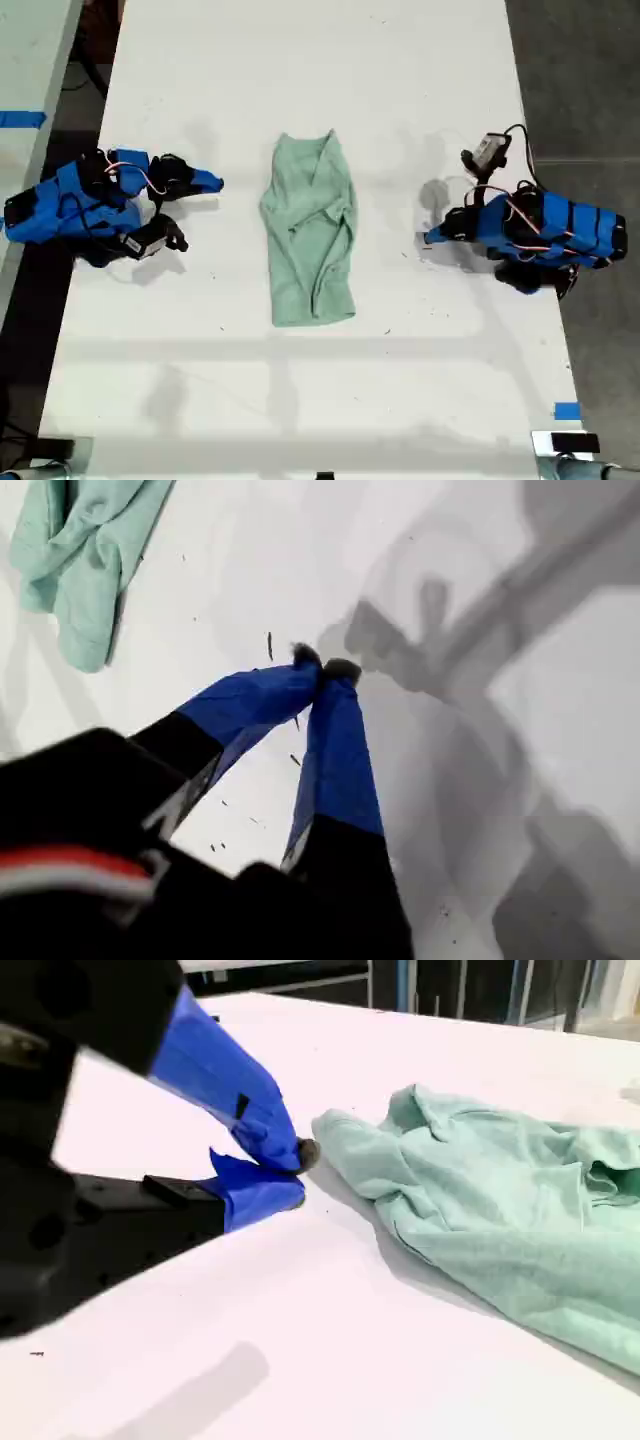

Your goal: Fold t shirt

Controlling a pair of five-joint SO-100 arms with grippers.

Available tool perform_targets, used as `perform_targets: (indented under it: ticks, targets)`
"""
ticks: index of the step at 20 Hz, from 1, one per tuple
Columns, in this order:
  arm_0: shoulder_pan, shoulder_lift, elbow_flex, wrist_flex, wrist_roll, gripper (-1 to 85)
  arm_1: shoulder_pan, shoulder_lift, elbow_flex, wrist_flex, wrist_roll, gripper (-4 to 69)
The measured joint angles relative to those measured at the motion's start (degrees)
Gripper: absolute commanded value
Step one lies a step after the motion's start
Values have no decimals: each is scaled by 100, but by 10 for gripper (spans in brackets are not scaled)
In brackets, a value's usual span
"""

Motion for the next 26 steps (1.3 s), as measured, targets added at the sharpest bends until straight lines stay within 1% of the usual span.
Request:
perform_targets:
  ticks: [9, 10, 12, 13, 14, 17, 19, 20, 21, 22, 23, 24, 26]
  targets:
    - [79, 0, 0, -18, -53, -2, -18, 0, 0, 0, 123, 16]
    - [290, 0, 0, -272, -79, -2, -18, 0, 0, 0, 255, 12]
    - [791, 0, 0, -984, -79, -2, -18, 0, 0, 9, 536, 12]
    - [914, 0, 0, -1380, -79, -2, -44, -9, -9, 18, 809, 12]
    - [958, -26, -9, -1644, -79, -2, -167, -97, -9, 18, 1099, 12]
    - [1283, -1063, -624, -2074, -149, -2, -633, -1301, -536, -88, 1749, 12]
    - [1696, -3217, -1925, -2021, -211, -2, -923, -2716, -1512, -527, 1837, -4]
    - [1934, -4500, -2953, -1731, -220, -2, -1081, -3674, -2153, -703, 1837, -8]
    - [2171, -5854, -4096, -1230, -255, 1, -1266, -4720, -2883, -782, 1837, 25]
    - [2347, -7260, -5326, -668, -325, 64, -1468, -5722, -3630, -800, 1863, 82]
    - [2505, -8596, -6539, -44, -492, 158, -1679, -6653, -4395, -817, 1898, 149]
    - [2654, -9782, -7761, 659, -703, 230, -1872, -7515, -5089, -817, 1881, 189]
    - [2962, -11936, -10116, 2268, -1072, 247, -2162, -8798, -6240, -826, 1872, 221]
